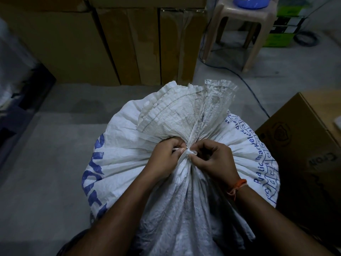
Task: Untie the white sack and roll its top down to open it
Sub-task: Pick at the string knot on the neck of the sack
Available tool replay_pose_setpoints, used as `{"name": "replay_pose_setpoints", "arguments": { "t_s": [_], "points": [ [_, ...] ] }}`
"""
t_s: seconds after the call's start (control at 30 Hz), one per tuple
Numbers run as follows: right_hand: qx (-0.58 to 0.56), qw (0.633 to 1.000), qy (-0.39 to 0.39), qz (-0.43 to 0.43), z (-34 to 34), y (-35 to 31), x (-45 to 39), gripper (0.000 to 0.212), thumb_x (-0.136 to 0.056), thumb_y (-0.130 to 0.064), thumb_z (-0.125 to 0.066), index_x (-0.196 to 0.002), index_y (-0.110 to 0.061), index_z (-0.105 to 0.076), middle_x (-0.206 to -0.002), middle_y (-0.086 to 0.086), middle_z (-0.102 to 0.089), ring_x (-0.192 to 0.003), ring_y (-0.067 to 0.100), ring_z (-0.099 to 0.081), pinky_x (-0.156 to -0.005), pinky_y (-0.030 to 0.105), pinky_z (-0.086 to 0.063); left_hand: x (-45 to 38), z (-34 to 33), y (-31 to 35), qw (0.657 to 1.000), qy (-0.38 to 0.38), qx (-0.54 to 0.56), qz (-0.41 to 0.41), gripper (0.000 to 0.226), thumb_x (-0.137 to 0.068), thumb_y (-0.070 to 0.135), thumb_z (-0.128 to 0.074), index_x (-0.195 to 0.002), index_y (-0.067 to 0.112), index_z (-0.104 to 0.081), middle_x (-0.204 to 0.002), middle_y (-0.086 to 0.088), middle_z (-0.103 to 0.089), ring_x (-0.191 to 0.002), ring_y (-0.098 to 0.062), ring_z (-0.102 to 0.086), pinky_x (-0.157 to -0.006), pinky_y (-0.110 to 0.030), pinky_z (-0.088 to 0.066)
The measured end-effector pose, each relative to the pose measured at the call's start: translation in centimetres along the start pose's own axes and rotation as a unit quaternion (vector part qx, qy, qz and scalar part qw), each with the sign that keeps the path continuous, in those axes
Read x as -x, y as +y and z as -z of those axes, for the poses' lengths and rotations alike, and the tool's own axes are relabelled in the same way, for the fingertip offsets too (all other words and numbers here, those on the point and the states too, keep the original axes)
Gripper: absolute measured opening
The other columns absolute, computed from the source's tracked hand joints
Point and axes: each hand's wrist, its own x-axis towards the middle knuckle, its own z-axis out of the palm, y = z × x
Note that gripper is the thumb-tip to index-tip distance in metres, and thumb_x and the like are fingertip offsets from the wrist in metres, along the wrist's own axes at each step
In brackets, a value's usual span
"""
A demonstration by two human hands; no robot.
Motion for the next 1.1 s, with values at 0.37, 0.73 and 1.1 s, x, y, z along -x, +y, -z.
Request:
{"name": "replay_pose_setpoints", "arguments": {
  "t_s": [0.37,0.73,1.1],
  "points": [
    [0.023,0.999,0.006,0.021,-0.2,0.3,0.1,0.014,-0.074,-0.011,-0.087,-0.080,-0.018,-0.076,-0.075,-0.006,-0.075,-0.068,-0.004,-0.064,-0.066,0.014,-0.049,0.0,-0.2,-0.2,1.000,-0.002,-0.008,-0.017,0.010,-0.098,0.009,-0.066,-0.100,0.013,-0.075,-0.090,0.010,-0.070,-0.092,-0.007,-0.067,-0.084,-0.025,-0.050],
    [0.040,0.998,-0.007,0.047,-0.1,0.5,-0.2,0.018,-0.072,-0.009,-0.089,-0.081,-0.019,-0.077,-0.079,-0.009,-0.074,-0.068,-0.004,-0.064,-0.064,0.010,-0.046,-0.2,1.4,-1.6,0.999,-0.026,0.029,0.004,0.003,-0.089,0.014,-0.077,-0.089,0.018,-0.078,-0.074,0.011,-0.075,-0.072,0.005,-0.068,-0.073,-0.024,-0.055],
    [0.023,0.999,-0.018,0.038,0.2,1.0,-0.3,0.016,-0.073,-0.016,-0.090,-0.083,-0.020,-0.077,-0.080,-0.004,-0.076,-0.070,0.009,-0.069,-0.065,0.027,-0.055,-0.4,1.1,-1.6,0.999,-0.034,0.011,-0.034,0.004,-0.088,0.020,-0.069,-0.085,0.020,-0.073,-0.075,0.011,-0.069,-0.070,-0.004,-0.062,-0.077,-0.039,-0.057]
  ]
}}
